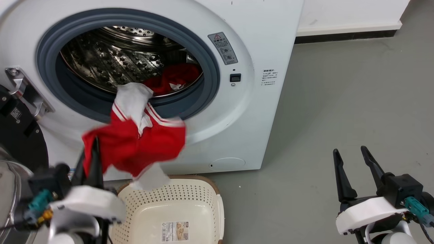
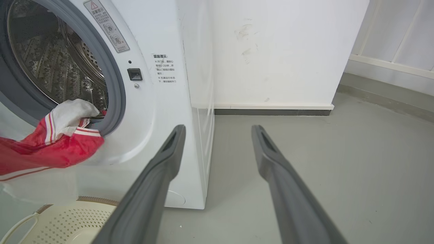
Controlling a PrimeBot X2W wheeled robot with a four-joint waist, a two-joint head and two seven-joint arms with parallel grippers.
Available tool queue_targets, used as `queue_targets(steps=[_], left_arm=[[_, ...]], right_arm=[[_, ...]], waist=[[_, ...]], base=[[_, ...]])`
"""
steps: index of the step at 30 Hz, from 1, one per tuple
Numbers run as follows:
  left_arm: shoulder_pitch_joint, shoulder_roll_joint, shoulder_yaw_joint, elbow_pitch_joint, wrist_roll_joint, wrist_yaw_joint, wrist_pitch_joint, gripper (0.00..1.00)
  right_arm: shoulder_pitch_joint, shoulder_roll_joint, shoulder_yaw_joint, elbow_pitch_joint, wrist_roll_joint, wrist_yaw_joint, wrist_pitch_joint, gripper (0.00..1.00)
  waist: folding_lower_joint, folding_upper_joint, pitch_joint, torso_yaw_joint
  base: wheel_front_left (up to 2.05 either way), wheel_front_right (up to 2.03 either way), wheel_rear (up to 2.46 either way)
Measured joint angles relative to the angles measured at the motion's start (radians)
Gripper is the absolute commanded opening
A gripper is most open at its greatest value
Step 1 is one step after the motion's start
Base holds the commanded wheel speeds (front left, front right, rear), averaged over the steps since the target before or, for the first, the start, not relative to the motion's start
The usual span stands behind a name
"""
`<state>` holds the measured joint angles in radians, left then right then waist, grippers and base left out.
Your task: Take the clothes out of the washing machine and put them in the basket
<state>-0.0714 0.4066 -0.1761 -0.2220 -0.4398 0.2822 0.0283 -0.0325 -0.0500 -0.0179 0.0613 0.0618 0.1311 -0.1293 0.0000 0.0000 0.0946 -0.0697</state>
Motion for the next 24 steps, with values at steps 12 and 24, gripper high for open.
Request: queue_targets(steps=[12, 24], left_arm=[[0.092, -0.14, -0.04, 0.364, -0.092, -0.063, -0.17, 0.0], [-0.173, -0.187, -0.012, 0.835, -0.118, -0.178, -0.279, 0.0]], right_arm=[[-0.007, 0.0, 0.027, -0.026, -0.011, 0.0, 0.02, 1.0], [-0.086, 0.0, 0.034, -0.042, -0.009, 0.0, 0.01, 1.0]], waist=[[0.0, 0.0, 0.045, -0.005], [0.0002, 0.0, 0.2, -0.057]], base=[[0.0, 0.0, 0.0], [0.0, 0.0, 0.0]])
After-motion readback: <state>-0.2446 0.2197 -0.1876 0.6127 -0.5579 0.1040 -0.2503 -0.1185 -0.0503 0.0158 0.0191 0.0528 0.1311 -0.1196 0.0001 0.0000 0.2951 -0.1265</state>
